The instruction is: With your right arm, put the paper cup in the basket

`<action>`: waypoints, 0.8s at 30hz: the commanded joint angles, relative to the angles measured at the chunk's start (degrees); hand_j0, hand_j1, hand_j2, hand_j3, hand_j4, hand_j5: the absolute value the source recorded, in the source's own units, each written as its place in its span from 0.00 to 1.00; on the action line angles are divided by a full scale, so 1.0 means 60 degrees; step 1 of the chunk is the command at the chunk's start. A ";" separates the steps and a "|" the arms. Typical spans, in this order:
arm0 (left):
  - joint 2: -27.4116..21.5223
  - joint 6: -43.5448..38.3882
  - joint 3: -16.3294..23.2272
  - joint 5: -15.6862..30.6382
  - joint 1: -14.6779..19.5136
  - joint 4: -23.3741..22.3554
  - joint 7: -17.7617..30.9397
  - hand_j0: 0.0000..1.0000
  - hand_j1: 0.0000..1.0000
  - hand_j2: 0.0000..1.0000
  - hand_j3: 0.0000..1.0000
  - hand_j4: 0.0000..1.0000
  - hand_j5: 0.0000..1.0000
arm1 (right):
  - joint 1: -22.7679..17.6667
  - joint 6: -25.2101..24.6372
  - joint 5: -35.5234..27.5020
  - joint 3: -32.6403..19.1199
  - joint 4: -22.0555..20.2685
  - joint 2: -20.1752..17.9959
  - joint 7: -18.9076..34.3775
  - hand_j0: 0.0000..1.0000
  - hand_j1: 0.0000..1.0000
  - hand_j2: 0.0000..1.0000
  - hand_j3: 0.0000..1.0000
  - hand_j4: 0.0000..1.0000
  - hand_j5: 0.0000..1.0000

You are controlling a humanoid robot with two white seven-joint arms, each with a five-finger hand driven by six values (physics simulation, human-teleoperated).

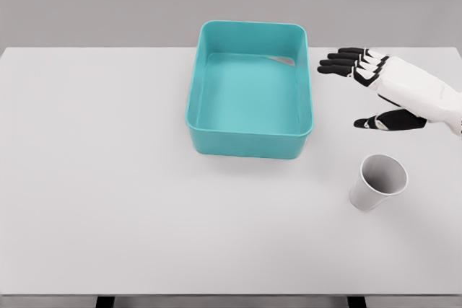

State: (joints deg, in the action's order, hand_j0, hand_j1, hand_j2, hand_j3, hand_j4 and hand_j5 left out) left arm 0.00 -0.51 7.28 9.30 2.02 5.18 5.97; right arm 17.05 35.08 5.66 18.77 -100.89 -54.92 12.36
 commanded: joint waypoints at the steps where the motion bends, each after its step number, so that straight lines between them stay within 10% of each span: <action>1: 0.0000 -0.0004 -0.0012 0.0002 0.0000 0.0001 0.0002 1.00 1.00 1.00 1.00 1.00 1.00 | 0.0000 -0.0013 -0.0079 -0.0008 -0.0002 -0.0031 0.0005 1.00 1.00 1.00 1.00 1.00 1.00; 10: 0.0000 0.0011 -0.0012 0.0002 0.0000 0.0001 0.0002 1.00 1.00 1.00 1.00 1.00 1.00 | -0.1259 -0.0013 -0.0503 -0.2073 -0.0046 0.0174 0.0078 1.00 1.00 1.00 1.00 1.00 1.00; 16: 0.0000 -0.0004 -0.0012 0.0002 0.0000 0.0001 0.0002 1.00 1.00 1.00 1.00 1.00 1.00 | -0.1538 -0.0013 -0.4017 -0.2557 -0.0046 0.0174 0.3773 1.00 1.00 1.00 1.00 1.00 1.00; 24: 0.0000 -0.0004 0.0002 0.0002 0.0000 0.0001 0.0002 1.00 1.00 1.00 1.00 1.00 1.00 | -0.2182 -0.0013 -0.4796 -0.3509 -0.0031 0.0276 0.3773 1.00 1.00 1.00 1.00 1.00 1.00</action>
State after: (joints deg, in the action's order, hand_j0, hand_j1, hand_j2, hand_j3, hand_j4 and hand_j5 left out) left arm 0.00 -0.51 7.28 9.30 2.02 5.18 5.97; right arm 3.69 35.17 -22.94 -0.28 -101.02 -53.52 34.52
